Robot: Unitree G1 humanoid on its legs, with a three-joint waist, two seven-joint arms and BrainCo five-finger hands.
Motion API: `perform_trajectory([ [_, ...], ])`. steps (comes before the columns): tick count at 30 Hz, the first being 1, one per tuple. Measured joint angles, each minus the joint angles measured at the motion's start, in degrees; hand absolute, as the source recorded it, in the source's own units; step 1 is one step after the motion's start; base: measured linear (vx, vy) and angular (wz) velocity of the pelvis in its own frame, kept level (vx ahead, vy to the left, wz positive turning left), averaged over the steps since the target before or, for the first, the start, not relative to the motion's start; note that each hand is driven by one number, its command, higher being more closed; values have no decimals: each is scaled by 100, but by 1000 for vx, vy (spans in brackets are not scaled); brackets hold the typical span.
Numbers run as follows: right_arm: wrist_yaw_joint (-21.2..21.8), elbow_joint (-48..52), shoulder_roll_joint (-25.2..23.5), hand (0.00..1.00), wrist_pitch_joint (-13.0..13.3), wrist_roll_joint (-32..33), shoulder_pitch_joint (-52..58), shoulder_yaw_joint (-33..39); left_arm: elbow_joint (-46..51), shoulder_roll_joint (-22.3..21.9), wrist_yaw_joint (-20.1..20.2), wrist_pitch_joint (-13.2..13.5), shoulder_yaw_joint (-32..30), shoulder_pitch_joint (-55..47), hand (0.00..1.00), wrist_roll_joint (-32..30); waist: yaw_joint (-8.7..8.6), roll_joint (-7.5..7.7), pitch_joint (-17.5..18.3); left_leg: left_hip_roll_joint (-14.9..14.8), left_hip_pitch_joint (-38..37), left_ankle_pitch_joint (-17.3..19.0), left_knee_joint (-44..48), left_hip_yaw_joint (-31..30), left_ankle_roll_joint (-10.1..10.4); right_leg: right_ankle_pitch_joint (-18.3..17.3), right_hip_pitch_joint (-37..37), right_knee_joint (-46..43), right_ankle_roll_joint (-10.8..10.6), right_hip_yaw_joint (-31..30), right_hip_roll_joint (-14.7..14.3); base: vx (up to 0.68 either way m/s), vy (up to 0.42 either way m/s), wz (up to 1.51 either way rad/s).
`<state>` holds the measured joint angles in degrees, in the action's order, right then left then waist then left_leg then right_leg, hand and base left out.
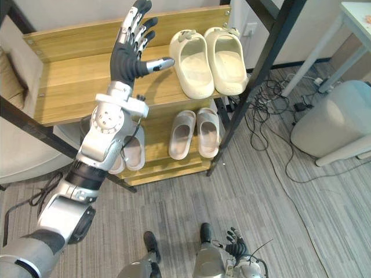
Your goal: Organize the slippers on the shoe rack
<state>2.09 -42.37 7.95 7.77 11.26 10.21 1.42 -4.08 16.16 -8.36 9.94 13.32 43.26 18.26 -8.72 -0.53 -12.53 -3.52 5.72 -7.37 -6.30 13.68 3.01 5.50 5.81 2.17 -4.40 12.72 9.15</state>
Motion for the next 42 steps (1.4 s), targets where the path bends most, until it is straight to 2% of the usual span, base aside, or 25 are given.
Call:
perform_trajectory([
  [4,60,-91,86,0,-22,-7,5,-92,1117,-52,294,109,-31,-1243,0,374,114,-28,43,5,-87,10,0,-60,14,-17,-144,20,-35,103,6,3,17,9],
  [7,85,-144,130,0,-52,-13,75,-162,1475,-249,610,113,-23,-2202,0,699,195,-48,201,-2,-234,80,0,-170,59,-131,-361,21,-10,221,-3,20,9,18],
  [14,147,-153,97,0,-59,-232,99,-197,1435,-380,1217,-20,174,-4308,0,1100,389,-68,492,-15,-417,194,0,-303,103,-289,-630,38,-58,405,-13,21,-4,11],
  [15,152,-179,82,0,-68,-238,115,-196,1201,-408,1362,-93,198,-4696,0,1100,453,-57,525,-15,-492,209,1,-332,102,-315,-743,54,-55,454,-16,41,-13,16],
  [19,155,-240,68,0,-98,-253,112,-193,287,-407,1518,-220,174,-5231,0,928,552,-46,681,-16,-600,251,1,-348,101,-370,-842,76,-58,491,-20,19,-7,5],
  [23,155,-261,50,0,-113,-268,91,-189,-1031,-537,1510,-355,-75,-5326,0,207,599,-5,747,-9,-697,278,1,-388,115,-400,-1000,114,-88,567,-20,32,-10,11],
  [29,119,-422,43,0,-128,-343,52,-156,-2698,-667,1204,-421,-622,-5332,0,-769,607,114,793,-12,-891,356,1,-358,138,-468,-1182,123,-132,556,-24,26,-5,-2],
  [36,-40,-547,-134,0,-138,-454,-32,-51,-3419,-699,947,-451,-816,-5352,0,-1488,615,131,808,-17,-937,407,0,-308,149,-477,-1190,124,-137,511,-25,2,-1,-4],
  [42,-97,-600,-136,0,-146,-462,-115,-44,-3804,-830,736,-483,-1019,-5348,0,-1716,632,134,808,-26,-976,471,0,-240,171,-516,-1186,117,-140,451,-28,-5,0,-7],
])
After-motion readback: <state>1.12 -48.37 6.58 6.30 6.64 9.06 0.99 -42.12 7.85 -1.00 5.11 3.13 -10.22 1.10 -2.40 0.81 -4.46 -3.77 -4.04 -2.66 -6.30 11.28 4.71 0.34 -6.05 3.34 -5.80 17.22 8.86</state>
